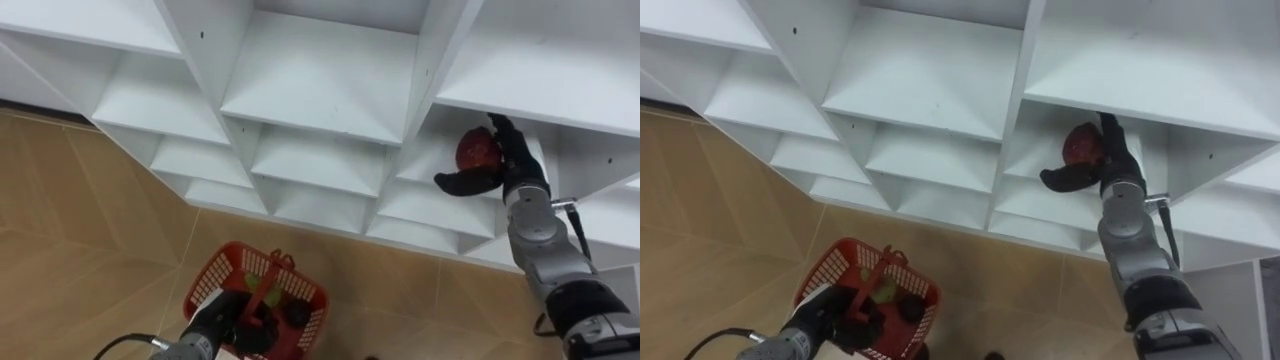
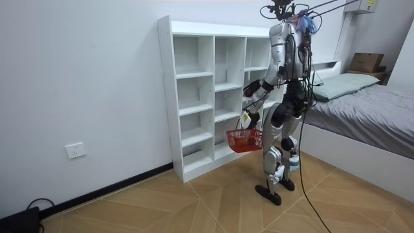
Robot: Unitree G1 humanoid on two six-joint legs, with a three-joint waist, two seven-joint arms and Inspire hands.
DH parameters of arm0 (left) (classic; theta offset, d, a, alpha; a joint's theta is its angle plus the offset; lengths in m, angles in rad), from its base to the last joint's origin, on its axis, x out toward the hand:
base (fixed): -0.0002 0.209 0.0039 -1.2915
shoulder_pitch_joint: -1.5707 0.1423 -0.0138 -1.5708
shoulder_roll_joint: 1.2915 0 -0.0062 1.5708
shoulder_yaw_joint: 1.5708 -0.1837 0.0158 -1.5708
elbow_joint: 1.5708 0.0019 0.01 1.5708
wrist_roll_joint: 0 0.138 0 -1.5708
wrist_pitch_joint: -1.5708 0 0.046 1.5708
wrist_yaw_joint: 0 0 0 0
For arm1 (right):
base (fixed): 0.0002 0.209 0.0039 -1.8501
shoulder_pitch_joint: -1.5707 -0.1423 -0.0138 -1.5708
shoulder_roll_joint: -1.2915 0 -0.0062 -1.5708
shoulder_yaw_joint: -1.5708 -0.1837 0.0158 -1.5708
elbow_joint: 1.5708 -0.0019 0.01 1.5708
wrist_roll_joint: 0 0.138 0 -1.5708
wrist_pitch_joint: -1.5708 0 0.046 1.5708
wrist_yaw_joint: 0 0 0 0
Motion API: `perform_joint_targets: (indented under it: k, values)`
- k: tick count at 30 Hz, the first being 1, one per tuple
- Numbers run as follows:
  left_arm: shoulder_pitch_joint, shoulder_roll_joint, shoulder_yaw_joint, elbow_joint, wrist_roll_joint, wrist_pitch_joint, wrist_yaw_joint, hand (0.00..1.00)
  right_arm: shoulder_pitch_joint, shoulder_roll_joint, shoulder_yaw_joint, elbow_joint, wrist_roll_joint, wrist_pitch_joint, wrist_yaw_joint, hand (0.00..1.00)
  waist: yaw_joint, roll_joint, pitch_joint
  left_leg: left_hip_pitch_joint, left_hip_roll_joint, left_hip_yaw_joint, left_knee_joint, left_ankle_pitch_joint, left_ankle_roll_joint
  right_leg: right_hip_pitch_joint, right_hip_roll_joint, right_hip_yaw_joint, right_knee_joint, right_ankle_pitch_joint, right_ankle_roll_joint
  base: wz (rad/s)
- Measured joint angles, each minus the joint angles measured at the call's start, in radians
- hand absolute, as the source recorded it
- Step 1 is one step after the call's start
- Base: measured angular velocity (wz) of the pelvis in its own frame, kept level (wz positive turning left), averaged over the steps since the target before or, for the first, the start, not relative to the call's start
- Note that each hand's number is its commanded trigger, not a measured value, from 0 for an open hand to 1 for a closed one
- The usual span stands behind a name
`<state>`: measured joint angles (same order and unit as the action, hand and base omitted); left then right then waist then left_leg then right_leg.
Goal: Collect fruits from the closet
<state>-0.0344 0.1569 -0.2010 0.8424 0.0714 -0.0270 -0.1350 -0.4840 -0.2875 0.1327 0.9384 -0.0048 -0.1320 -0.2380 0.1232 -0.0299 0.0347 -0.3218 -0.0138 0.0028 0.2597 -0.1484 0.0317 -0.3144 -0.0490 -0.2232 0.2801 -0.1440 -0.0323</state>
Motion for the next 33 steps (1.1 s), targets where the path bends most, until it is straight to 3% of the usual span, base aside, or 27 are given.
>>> perform_joint_targets:
  k: [5,33]
  values:
    - [-0.001,0.0,-0.002,0.0,-0.002,0.0,-0.004,1.0,-0.002,-0.016,0.001,0.002,0.004,0.002,0.01,1.0,-0.001,0.0,0.0001,0.0,0.001,0.001,0.0,0.0,0.0,-0.001,0.0,0.001,0.001,0.0,0.0,0.0]
    - [-0.022,-0.001,-0.031,0.022,-0.002,0.0,-0.003,1.0,-0.008,-0.014,0.003,0.028,0.033,-0.008,0.031,1.0,-0.001,-0.002,0.0007,-0.001,0.001,0.024,-0.001,0.001,0.001,-0.002,-0.002,0.007,-0.003,-0.002,-0.003,0.0]
